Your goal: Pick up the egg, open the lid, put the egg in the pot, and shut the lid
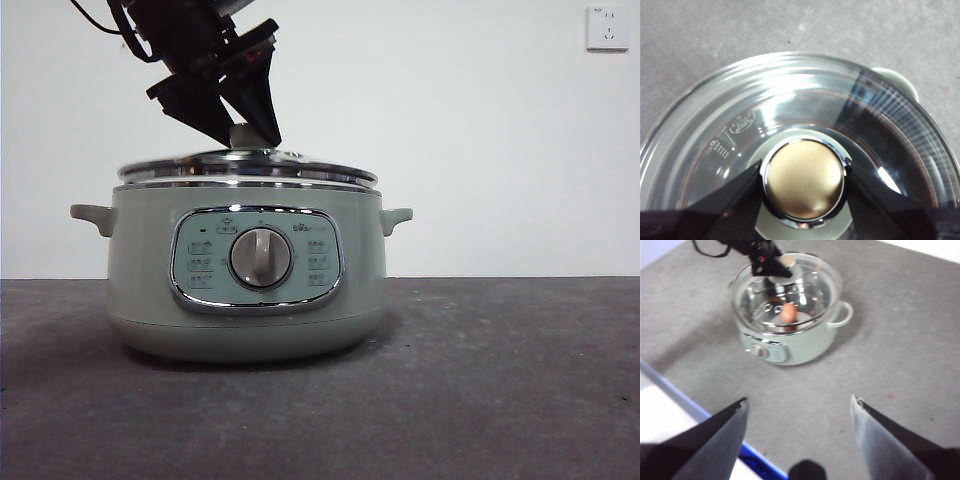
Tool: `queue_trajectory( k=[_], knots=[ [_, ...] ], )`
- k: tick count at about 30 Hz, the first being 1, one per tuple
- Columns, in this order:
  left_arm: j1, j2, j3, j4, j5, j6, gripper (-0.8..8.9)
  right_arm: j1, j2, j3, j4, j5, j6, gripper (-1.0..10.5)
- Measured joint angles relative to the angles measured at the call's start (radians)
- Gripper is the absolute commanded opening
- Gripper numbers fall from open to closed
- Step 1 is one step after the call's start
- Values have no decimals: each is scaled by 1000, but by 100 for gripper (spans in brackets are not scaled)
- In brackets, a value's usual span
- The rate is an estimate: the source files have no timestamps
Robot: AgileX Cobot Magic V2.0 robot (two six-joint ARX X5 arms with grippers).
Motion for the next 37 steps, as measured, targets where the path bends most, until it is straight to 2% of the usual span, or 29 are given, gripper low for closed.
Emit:
queue_trajectory(
  k=[10, 24, 37],
  knots=[
    [-13, 4, 0, -15, -7, 14, -8, 0, 0, 0, 0, 54, -1, 344],
    [-24, 1, 8, -84, -20, 10, -8, 0, 0, 0, 0, 54, -10, 344],
    [-26, -3, 11, -85, -36, 10, -8, 0, 0, 0, 0, 54, -15, 344]
  ],
)
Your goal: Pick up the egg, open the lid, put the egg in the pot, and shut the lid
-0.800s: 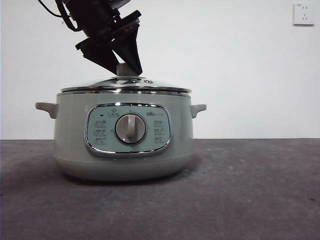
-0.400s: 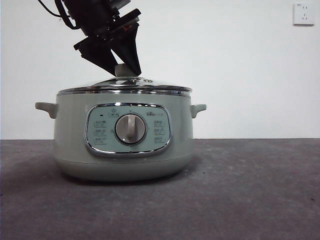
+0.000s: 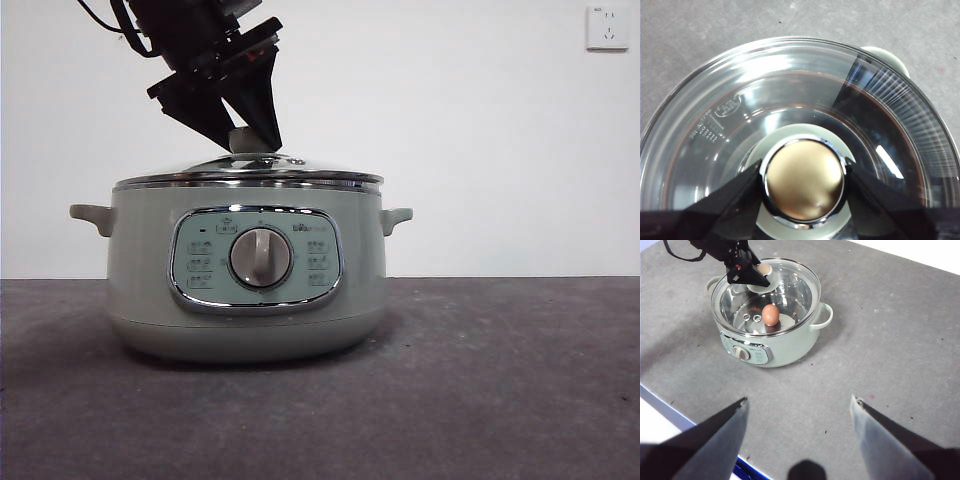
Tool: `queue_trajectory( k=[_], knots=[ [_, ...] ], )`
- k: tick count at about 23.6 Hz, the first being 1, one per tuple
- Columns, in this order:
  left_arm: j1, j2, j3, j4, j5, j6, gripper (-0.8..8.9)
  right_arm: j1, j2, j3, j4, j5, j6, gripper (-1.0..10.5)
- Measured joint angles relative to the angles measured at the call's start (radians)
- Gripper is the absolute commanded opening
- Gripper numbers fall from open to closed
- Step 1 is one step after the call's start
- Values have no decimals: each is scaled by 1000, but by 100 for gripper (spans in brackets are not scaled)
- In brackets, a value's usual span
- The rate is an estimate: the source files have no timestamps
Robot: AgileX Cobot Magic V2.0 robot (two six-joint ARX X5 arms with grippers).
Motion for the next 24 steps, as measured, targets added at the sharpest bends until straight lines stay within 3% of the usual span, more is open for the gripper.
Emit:
queue_trajectory(
  k=[12, 13, 17, 24],
  knots=[
    [-2, -3, -3, -9, -11, 2, 3, 0, 0, 0, 0, 0, 0, 344],
    [-2, -3, -3, -9, -11, 2, 24, 0, 0, 0, 0, 0, 0, 344],
    [-2, -3, -3, -9, -11, 2, 330, 0, 0, 0, 0, 0, 0, 344],
    [-2, -8, 31, -28, -8, 1, 346, 0, 0, 0, 0, 0, 0, 344]
  ],
)
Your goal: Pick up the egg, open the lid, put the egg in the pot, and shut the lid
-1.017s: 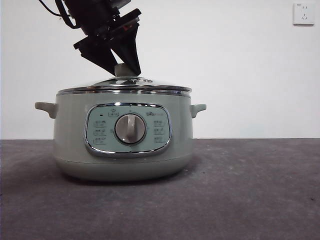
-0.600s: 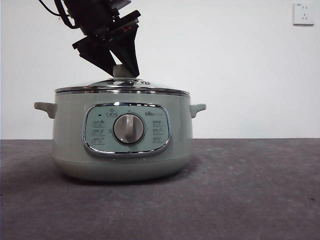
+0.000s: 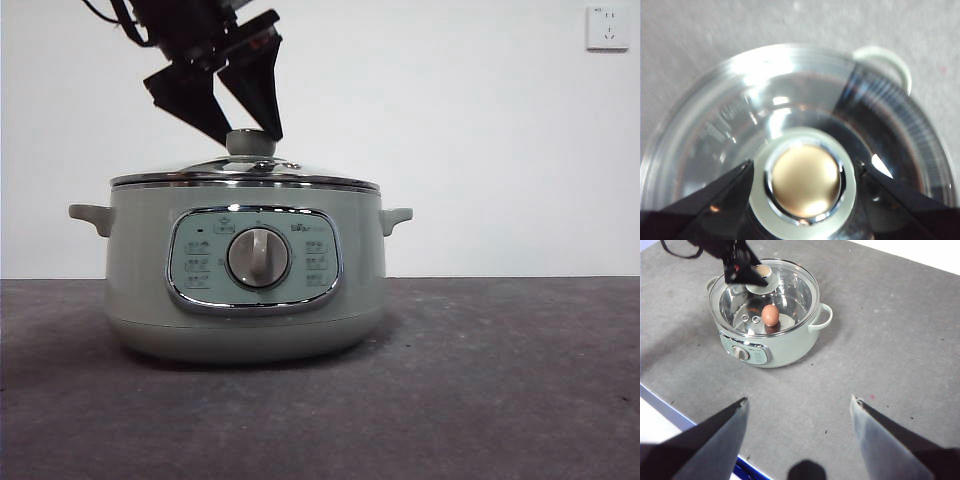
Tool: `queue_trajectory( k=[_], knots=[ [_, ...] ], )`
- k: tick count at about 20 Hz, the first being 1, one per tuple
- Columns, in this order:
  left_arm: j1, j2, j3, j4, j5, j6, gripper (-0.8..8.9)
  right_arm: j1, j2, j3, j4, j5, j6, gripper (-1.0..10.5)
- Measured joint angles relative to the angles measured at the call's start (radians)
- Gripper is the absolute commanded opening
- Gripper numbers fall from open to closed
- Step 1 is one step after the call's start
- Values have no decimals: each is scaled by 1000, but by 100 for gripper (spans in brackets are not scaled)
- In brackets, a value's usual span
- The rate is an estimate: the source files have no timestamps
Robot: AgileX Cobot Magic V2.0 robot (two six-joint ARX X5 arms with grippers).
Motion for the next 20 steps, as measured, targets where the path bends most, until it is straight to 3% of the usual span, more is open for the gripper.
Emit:
queue_trajectory(
  k=[4, 7, 10, 13, 17, 18, 19, 20],
  knots=[
    [0, 0, 107, -119, 0, 0, 346, 0, 0, 0, 0, 0, 0, 344],
    [0, 0, 231, -301, 14, 0, 346, 0, 0, 0, 0, 0, 0, 344],
    [0, -32, 327, -489, 142, 1, 344, 0, 0, 0, 0, 0, 0, 344],
    [0, -121, 332, -549, 237, 2, 342, 0, 0, 0, 0, 0, -1, 344],
    [0, -258, 332, -571, 248, -14, 341, 0, 0, 0, 0, -7, -2, 343],
    [0, -291, 332, -571, 248, -21, 323, 0, 0, 0, 0, -17, -5, 342],
    [0, -315, 332, -571, 248, -24, 226, 0, 0, 0, 0, -23, -6, 337],
    [0, -341, 333, -571, 248, -26, 50, 0, 2, 0, 0, -25, -8, 260]
  ],
)
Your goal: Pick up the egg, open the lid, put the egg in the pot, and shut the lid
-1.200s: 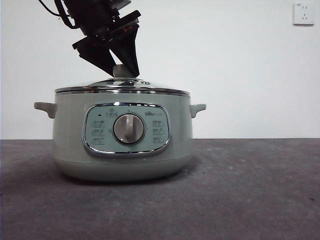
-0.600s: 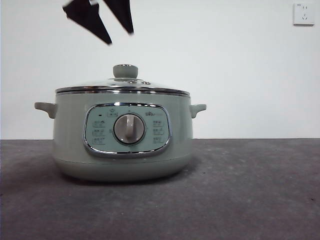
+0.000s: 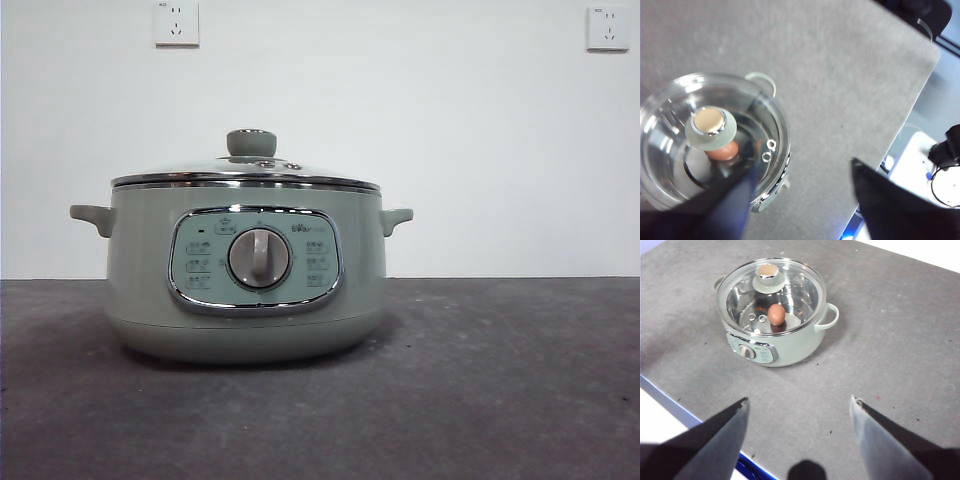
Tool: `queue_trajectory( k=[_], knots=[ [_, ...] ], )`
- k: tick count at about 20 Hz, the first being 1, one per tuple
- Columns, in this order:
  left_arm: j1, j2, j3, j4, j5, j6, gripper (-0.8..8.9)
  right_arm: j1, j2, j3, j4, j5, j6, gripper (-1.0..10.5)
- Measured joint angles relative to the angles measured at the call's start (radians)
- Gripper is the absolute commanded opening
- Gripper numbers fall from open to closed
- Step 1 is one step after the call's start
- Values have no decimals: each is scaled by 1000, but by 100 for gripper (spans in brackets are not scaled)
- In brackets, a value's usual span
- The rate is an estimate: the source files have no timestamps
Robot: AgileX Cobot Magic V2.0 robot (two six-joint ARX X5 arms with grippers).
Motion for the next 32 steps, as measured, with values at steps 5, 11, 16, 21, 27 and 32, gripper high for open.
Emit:
queue_trajectory(
  k=[5, 11, 16, 21, 27, 32],
  knots=[
    [-1, -62, 0, 0, 0, -5, -7, 0, 14, 0, 0, -1, -1, -12],
    [-1, -66, 0, 0, 0, -8, -4, 0, 30, -1, 0, 2, 9, 2],
    [-2, -66, 0, 0, 0, -8, -4, 0, 38, -1, 0, 2, 15, 2],
    [-2, -66, 0, 0, -10, -2, -4, 0, 40, -1, 0, 2, 15, 2],
    [4, -66, 1, 25, -129, 109, -4, 0, 40, -1, 0, 2, 16, 2],
    [103, -90, -2, 170, -134, 127, -4, 0, 40, -1, 0, 2, 16, 2]
  ],
)
